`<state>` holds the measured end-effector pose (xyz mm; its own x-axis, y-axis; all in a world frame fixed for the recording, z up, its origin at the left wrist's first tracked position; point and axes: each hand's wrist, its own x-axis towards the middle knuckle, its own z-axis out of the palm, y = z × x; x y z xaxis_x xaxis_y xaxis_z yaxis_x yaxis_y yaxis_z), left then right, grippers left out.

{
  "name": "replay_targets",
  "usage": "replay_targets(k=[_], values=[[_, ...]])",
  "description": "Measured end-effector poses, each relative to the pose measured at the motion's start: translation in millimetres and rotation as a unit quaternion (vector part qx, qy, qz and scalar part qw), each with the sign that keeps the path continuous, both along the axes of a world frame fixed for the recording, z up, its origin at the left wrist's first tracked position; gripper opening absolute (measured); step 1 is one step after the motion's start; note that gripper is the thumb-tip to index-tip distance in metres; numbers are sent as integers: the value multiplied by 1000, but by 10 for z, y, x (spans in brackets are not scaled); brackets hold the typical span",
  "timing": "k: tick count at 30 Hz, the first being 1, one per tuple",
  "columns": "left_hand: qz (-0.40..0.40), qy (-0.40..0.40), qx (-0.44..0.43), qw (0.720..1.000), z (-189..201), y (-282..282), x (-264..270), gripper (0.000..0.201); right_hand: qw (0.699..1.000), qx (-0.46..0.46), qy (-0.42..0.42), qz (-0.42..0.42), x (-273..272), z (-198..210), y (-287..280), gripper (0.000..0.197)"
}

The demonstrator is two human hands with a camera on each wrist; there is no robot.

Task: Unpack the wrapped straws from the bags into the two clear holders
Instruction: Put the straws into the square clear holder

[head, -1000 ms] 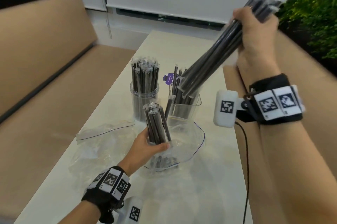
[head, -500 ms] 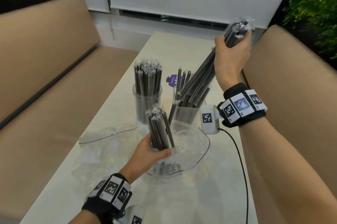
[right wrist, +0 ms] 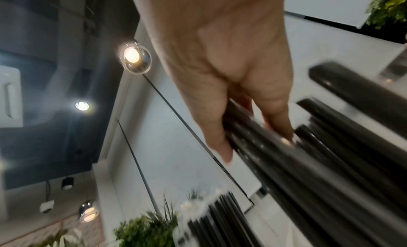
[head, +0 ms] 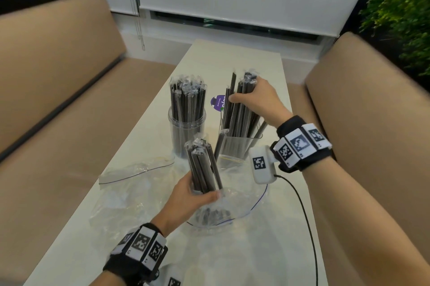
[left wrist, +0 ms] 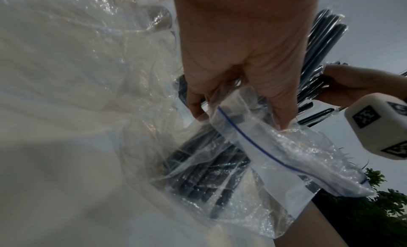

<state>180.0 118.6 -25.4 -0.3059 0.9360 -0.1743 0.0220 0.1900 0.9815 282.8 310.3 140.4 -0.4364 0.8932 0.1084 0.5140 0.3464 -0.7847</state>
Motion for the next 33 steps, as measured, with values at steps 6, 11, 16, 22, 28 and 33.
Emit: replay_targets(k=[6,11,16,22,28,33], values=[[3,3,0,1000,-1,27,3,48,993,71,-92,20,303,272,26,85],[4,-7,-2,1000,3,28,-5,48,979,135,-131,82,326,-99,-126,101],[6,-13,-3,1000,12,29,4,45,966,208,-148,42,-13,-290,50,91],[10,-20,-4,1000,8,18,-19,42,969,240,33,-47,-64,-413,336,15],[5,-13,-4,1000,-8,28,9,41,977,196,-54,57,95,-630,425,39],[0,-7,-3,1000,14,32,-9,39,959,280,-39,8,214,-303,50,37]])
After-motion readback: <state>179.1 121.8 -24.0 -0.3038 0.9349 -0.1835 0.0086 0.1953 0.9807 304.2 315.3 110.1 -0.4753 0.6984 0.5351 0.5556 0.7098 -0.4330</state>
